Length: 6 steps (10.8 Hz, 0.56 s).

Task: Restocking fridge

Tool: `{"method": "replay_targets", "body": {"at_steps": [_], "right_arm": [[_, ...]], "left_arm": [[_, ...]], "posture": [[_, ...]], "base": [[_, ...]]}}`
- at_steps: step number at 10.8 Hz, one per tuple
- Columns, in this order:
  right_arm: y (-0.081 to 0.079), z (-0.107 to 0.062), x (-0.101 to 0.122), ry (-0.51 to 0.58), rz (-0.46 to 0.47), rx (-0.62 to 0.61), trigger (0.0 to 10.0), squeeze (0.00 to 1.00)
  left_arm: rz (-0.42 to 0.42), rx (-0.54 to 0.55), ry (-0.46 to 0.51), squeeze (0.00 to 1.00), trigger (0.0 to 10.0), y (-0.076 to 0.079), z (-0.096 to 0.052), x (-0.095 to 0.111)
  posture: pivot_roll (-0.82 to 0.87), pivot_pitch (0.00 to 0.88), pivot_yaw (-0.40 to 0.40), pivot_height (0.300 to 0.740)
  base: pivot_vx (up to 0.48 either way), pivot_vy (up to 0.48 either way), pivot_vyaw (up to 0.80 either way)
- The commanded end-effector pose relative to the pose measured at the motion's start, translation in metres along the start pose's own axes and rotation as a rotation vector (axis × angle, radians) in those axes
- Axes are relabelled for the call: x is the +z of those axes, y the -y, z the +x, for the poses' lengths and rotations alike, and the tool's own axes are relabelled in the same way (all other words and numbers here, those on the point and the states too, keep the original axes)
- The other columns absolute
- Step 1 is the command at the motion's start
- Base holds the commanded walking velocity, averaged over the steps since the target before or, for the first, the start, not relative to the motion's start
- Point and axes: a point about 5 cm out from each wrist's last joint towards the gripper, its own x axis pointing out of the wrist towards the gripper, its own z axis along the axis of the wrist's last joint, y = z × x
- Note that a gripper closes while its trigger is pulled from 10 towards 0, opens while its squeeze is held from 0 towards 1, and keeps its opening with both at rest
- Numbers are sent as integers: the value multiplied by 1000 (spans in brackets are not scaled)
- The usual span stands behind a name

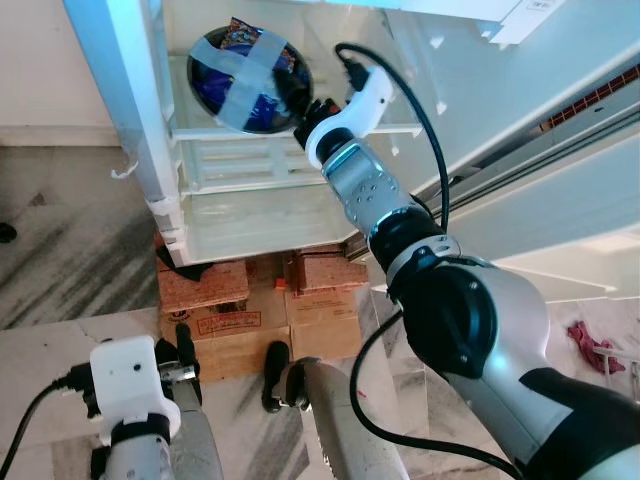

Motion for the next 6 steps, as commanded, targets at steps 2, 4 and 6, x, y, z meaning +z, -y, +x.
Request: {"method": "replay_targets", "body": {"at_steps": [2, 4, 6], "right_arm": [[17, -8, -16, -72, -42, -10, 10000, 1000], [27, -14, -23, -141, -159, 28, 10000, 1000], [32, -18, -26, -172, -217, 63, 10000, 1000]], "left_arm": [[1, -13, -34, 0, 10000, 1, 2, -7], [12, -13, -24, 0, 10000, -2, 11, -7], [16, -19, -6, 0, 10000, -1, 19, -4]], "posture": [[371, 410, -336, 740], [362, 391, -329, 740], [354, 368, -317, 740]], "base": [[0, 0, 0], [0, 0, 0], [0, 0, 0]]}}
